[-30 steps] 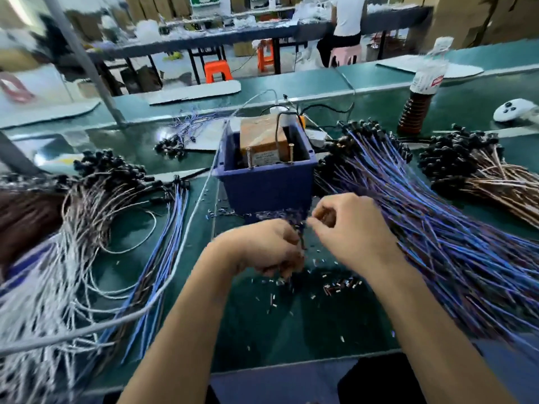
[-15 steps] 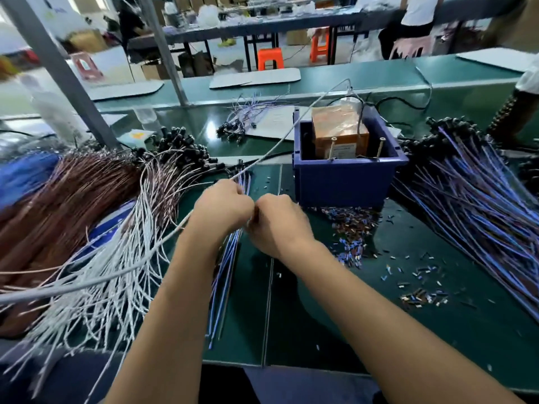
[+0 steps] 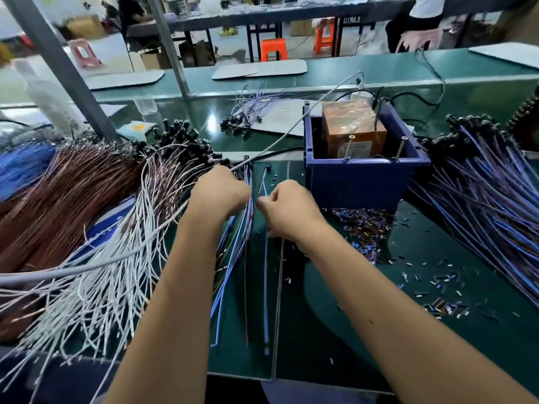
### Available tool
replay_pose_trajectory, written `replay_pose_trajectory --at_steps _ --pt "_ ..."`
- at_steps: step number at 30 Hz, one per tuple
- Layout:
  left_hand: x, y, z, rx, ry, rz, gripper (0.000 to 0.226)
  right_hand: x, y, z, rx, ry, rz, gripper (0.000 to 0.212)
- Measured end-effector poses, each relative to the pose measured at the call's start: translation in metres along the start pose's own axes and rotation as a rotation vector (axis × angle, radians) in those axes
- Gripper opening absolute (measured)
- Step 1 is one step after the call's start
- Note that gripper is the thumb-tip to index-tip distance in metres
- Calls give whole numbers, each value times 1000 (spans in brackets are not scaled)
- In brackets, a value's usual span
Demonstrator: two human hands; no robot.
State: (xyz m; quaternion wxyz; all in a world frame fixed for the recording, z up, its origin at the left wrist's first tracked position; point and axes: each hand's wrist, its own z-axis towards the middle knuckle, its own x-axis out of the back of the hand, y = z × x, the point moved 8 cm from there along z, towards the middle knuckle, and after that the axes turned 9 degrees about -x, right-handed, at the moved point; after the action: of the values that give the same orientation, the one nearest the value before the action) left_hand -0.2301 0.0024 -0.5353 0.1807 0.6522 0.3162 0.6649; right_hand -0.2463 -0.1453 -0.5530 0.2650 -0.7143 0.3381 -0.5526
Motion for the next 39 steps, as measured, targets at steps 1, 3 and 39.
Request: replay_pose_trajectory --at_steps 1,3,39 --pt "-8 0 3 6 -24 -37 30 -1 3 -1 -8 -43 163 35" --pt "-21 2 8 20 -34 -87 40 -6 8 -6 -47 -148 487 36" --pt "-38 84 -48 -48 -342 -702 20 20 35 -66 -72 -701 1014 23"
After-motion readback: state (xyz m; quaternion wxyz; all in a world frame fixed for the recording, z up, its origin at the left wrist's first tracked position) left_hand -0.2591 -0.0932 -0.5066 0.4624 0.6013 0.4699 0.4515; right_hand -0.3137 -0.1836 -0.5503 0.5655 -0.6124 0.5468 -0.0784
